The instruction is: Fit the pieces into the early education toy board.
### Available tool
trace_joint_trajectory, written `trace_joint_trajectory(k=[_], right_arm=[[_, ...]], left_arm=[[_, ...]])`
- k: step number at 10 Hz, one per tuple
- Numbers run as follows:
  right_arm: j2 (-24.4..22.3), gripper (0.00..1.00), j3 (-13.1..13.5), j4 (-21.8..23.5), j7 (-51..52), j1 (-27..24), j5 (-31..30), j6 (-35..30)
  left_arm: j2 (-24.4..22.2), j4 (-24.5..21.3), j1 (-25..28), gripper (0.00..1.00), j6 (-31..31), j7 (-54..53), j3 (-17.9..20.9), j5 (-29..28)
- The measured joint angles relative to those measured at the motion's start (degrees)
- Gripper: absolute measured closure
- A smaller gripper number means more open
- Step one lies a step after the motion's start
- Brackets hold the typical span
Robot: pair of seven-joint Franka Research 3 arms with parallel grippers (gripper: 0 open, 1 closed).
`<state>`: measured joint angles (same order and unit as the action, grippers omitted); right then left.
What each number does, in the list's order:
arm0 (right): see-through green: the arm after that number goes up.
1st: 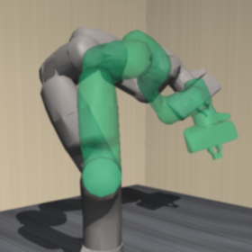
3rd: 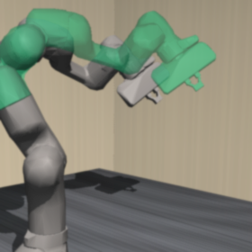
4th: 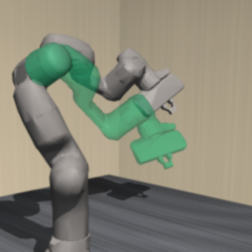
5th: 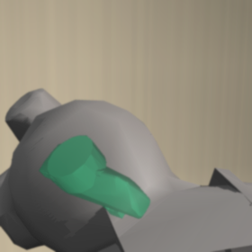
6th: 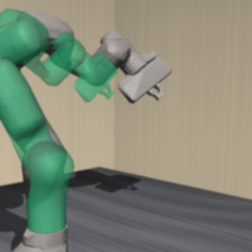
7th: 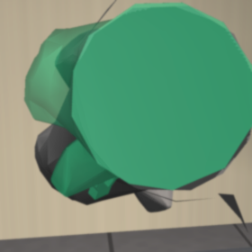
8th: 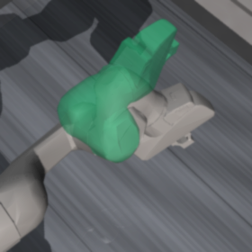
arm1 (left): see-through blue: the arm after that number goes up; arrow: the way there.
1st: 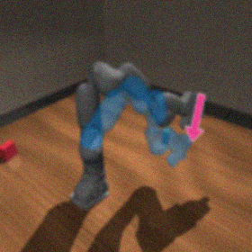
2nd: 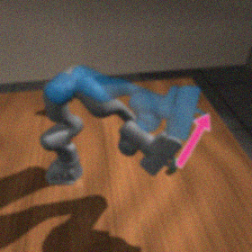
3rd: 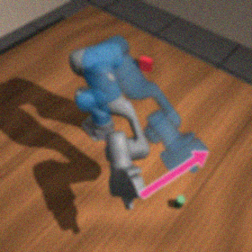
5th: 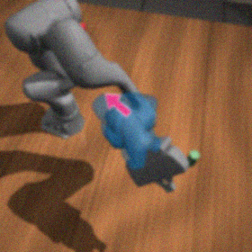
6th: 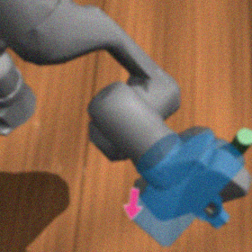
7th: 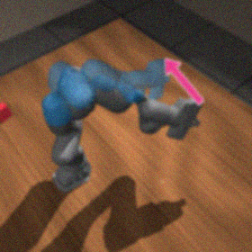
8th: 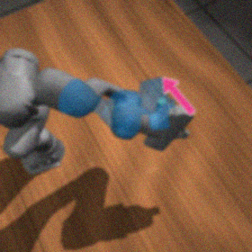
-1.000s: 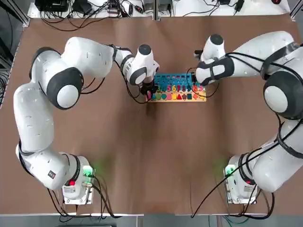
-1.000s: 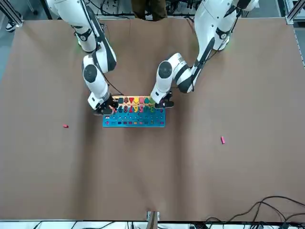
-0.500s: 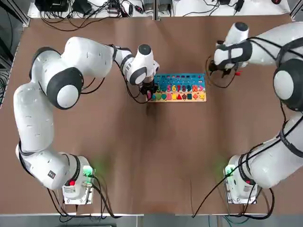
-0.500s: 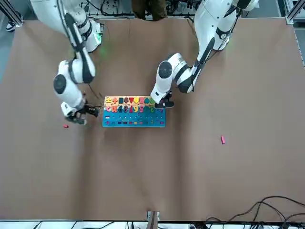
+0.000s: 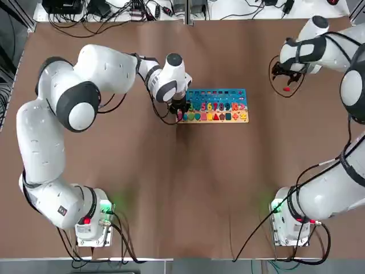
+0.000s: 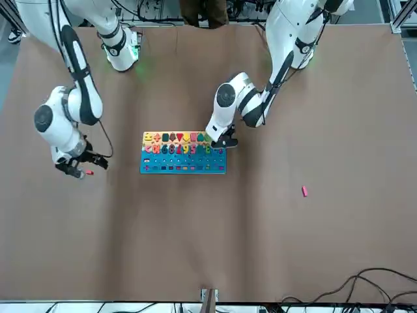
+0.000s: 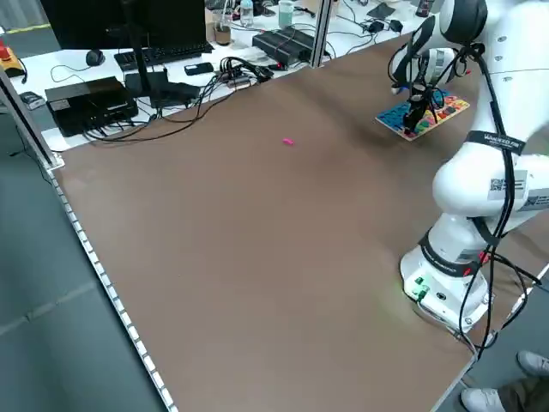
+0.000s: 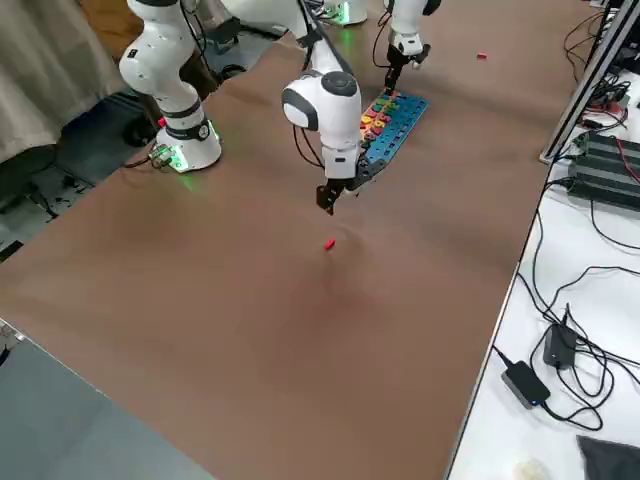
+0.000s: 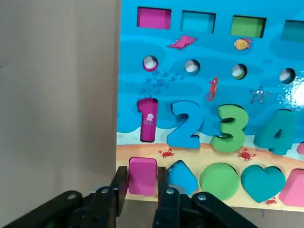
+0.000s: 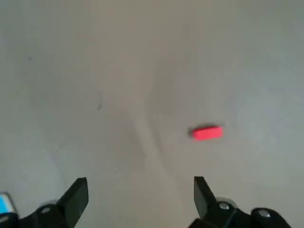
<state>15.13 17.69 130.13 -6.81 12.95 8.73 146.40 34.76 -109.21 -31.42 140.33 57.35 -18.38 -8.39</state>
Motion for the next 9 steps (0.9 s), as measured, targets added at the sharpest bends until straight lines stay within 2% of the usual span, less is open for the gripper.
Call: trace_joint_trajectory(k=[2,3,6,7,9], right_arm=[[1.53,0.12,-0.02,-1.16,2.63,-3.05,-0.10,0.00],[2.76,0.13,-0.04,-1.93,4.14,-4.25,-0.13,0.00],[5.36,0.22,-0.07,-4.08,6.11,-6.68,-0.13,0.01],[5.75,0.28,-0.08,-4.35,6.19,-6.95,-0.13,0.01],[6.48,0.30,-0.11,-4.67,6.96,-7.30,-0.13,0.01]], left_arm=[[-0.03,0.29,0.12,0.67,0.00,0.00,0.06,-0.01],[-0.26,0.87,0.39,0.66,-0.31,0.00,0.11,-0.06],[-2.89,1.64,1.47,0.66,-3.31,-0.39,0.17,-0.65],[-4.10,1.68,2.89,0.66,-4.88,-1.77,0.32,-0.66],[-6.26,1.56,9.81,0.65,-7.67,-6.23,0.72,-0.73]])
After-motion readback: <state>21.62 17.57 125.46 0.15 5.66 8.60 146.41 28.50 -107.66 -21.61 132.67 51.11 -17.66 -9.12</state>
